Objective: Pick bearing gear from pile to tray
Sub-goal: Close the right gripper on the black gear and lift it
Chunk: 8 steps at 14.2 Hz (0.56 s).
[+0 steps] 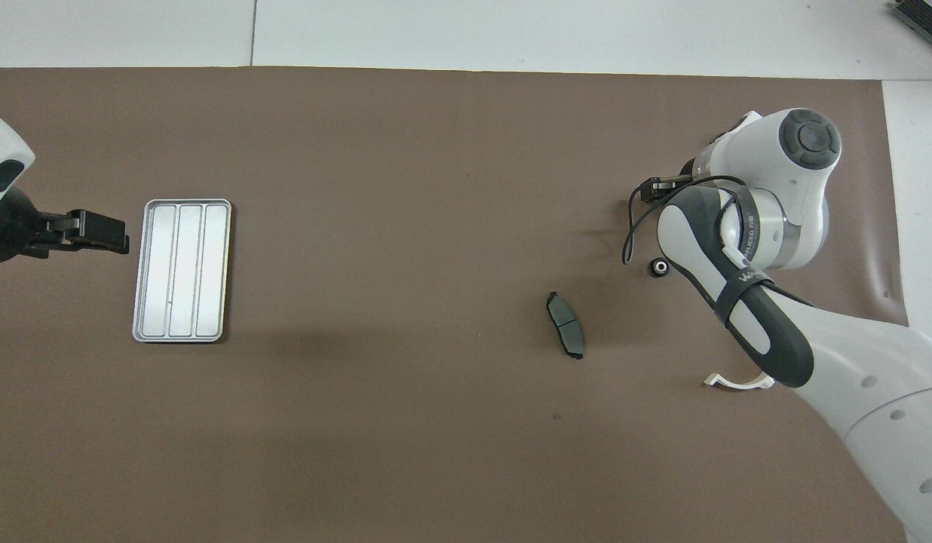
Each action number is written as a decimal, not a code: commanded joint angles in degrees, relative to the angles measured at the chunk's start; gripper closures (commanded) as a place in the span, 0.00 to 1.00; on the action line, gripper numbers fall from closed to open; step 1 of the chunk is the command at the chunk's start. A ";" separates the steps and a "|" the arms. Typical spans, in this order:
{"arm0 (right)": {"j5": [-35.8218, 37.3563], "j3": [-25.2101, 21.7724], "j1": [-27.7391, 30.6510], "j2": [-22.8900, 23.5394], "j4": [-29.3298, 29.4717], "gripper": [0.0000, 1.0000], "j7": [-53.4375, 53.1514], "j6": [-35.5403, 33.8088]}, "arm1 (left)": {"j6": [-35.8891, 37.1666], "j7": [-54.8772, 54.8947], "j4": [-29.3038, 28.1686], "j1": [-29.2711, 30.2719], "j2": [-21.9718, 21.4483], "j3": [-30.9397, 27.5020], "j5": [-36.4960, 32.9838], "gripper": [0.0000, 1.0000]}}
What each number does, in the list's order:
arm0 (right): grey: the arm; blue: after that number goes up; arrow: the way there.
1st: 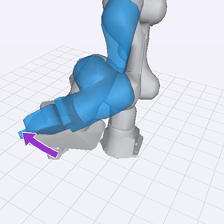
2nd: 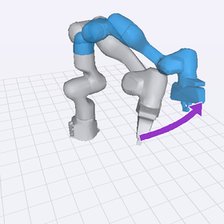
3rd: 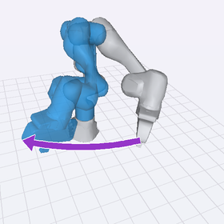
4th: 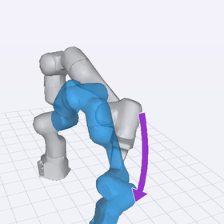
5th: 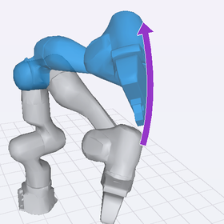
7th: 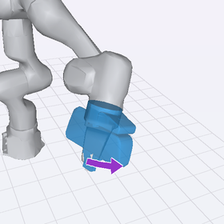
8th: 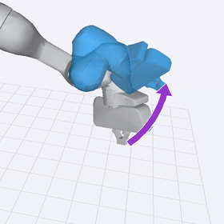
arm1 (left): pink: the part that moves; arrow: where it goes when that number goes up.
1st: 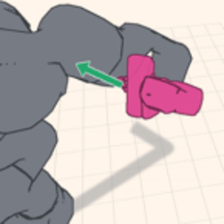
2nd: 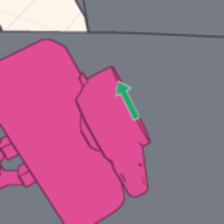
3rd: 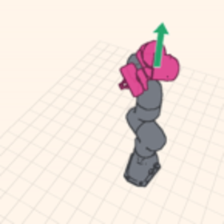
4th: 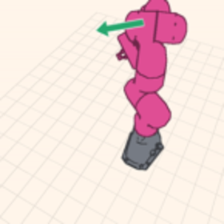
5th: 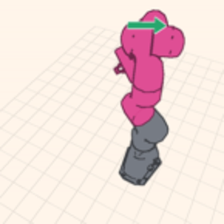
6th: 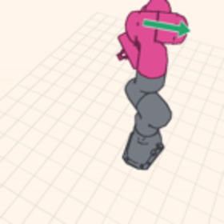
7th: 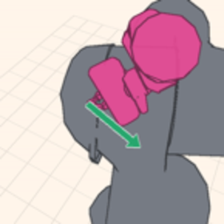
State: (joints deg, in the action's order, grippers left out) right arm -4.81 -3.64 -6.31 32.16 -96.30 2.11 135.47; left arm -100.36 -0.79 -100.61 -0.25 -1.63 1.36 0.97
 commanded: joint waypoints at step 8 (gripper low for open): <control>0.24 0.47 0.51 -0.26 -1.78 0.74 1.40 -0.03 | -0.80 0.08 -1.69 0.07 -1.45 0.05 -1.06 0.00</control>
State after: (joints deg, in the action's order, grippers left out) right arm -4.67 -3.75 -6.26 31.99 -96.41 2.14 135.42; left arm -100.36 -0.79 -100.61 -0.25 -1.63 1.36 0.97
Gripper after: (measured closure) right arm 0.581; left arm 0.000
